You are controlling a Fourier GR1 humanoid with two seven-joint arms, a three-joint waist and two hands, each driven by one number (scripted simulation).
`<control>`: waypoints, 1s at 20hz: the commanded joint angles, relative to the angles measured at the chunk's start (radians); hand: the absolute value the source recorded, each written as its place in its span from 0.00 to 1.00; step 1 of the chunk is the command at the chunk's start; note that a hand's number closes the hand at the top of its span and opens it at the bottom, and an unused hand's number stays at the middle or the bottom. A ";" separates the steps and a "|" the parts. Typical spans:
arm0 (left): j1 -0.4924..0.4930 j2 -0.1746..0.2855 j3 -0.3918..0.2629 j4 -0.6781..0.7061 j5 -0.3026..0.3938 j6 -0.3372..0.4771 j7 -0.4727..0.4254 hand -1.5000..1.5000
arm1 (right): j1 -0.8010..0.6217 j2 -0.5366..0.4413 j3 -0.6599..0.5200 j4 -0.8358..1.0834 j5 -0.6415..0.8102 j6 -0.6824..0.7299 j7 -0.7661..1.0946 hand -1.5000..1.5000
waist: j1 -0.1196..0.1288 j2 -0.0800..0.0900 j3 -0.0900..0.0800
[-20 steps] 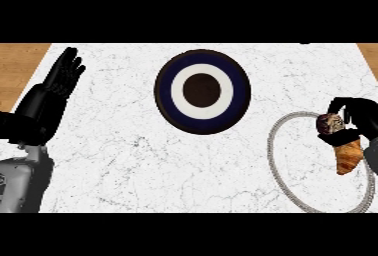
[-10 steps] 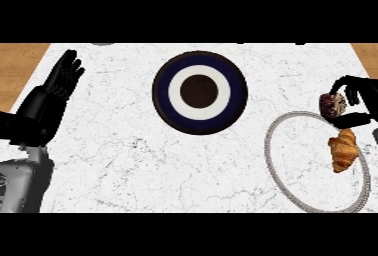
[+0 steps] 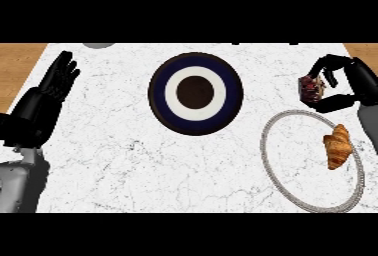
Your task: Pick the cupcake from the placemat and place it in the plate
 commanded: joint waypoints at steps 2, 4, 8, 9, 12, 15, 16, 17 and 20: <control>-0.014 -0.020 0.008 0.086 -0.024 -0.002 -0.083 0.50 | -0.028 0.090 0.038 -0.115 0.008 0.012 0.096 1.00 | -0.003 0.002 -0.001; 0.043 0.001 0.021 -0.022 0.013 -0.023 -0.003 0.50 | 0.028 0.129 0.068 -0.256 0.004 0.024 0.181 1.00 | -0.005 -0.004 -0.001; -0.004 -0.025 -0.010 -0.020 -0.011 -0.008 0.015 0.50 | -0.084 0.243 0.092 -0.188 0.030 -0.016 0.282 1.00 | 0.009 0.002 0.000; 0.039 -0.011 0.014 0.017 -0.006 -0.031 -0.054 0.50 | -0.060 0.246 0.109 -0.313 0.009 0.037 0.353 1.00 | -0.003 -0.002 -0.001; 0.009 -0.028 -0.001 -0.023 -0.015 -0.008 -0.001 0.50 | -0.182 0.310 0.122 -0.195 0.048 0.007 0.406 1.00 | 0.012 0.002 0.000; -0.002 -0.027 0.014 0.020 -0.005 -0.029 -0.031 0.50 | -0.204 0.337 0.113 -0.107 0.070 -0.011 0.394 1.00 | 0.013 0.006 0.000; -0.024 -0.042 -0.008 0.023 -0.053 0.006 -0.032 0.50 | -0.217 0.347 0.120 -0.101 0.086 -0.020 0.414 1.00 | 0.010 0.005 0.000; -0.050 -0.008 0.030 0.035 -0.006 -0.030 -0.017 0.50 | -0.270 0.408 0.123 -0.060 0.108 -0.096 0.468 1.00 | 0.019 0.008 0.000; -0.008 -0.041 0.013 0.027 -0.021 -0.015 -0.030 0.50 | -0.276 0.434 0.143 0.007 0.161 -0.140 0.441 1.00 | 0.014 0.006 0.000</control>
